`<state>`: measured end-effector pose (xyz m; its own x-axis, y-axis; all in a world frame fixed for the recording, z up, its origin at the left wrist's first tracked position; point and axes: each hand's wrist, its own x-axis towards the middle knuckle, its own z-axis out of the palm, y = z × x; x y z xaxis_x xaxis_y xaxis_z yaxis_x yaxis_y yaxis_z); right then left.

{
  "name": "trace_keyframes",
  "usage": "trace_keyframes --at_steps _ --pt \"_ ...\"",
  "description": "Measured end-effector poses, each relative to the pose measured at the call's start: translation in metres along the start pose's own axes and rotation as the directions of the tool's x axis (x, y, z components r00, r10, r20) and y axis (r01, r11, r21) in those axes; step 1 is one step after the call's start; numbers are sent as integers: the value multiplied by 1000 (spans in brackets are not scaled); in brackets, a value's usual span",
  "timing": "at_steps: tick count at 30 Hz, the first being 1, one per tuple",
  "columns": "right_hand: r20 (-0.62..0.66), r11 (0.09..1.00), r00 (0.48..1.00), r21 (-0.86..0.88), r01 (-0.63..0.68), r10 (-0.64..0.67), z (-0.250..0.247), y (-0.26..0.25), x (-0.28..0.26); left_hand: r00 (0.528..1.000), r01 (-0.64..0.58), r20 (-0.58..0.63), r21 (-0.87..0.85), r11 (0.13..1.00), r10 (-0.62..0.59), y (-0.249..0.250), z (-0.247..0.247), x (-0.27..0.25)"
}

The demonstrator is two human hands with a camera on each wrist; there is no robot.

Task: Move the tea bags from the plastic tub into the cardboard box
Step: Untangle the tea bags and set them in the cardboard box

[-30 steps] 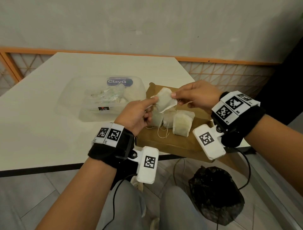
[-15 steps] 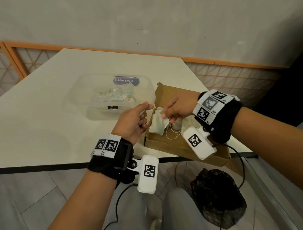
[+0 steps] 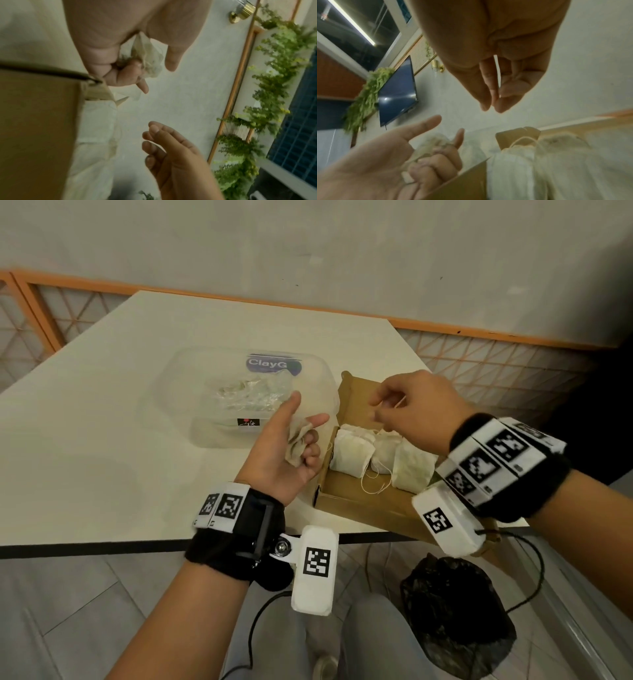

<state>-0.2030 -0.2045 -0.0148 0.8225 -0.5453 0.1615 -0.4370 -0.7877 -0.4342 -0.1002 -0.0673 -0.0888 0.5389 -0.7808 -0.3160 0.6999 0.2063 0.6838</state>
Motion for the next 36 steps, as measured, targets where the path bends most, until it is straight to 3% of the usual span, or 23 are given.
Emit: trace_keyframes --at_steps 2,6,8,16,19,22,26,29,33,36 --pt "-19 986 1000 164 2 1 0 0 -10 996 52 79 -109 993 -43 3 4 -3" --pt "180 896 981 421 -142 71 14 -5 -25 995 26 98 -140 990 -12 -1 17 -3" --pt "231 871 969 457 -183 83 25 -7 -28 997 -14 71 -104 994 22 -4 27 -2" --pt "112 791 990 597 -137 87 32 1 -25 994 -79 84 110 991 69 -14 49 3" --pt "231 788 967 574 -222 104 17 12 -22 994 -102 61 174 979 93 -13 49 -2" --pt "359 818 931 512 -262 74 -2 22 -18 984 -178 87 374 910 157 -10 47 -3" --pt "334 773 941 584 -248 50 -16 31 -14 970 -244 148 511 824 195 -12 49 0" --pt "308 679 951 691 -250 37 -17 35 -18 975 -210 157 444 871 156 -14 52 3" --pt "306 833 952 532 -150 -24 -14 37 -28 987 -115 135 194 974 89 -17 54 6" --pt "216 858 976 500 -119 9 -6 41 -27 992 -81 102 63 995 75 -21 56 7"
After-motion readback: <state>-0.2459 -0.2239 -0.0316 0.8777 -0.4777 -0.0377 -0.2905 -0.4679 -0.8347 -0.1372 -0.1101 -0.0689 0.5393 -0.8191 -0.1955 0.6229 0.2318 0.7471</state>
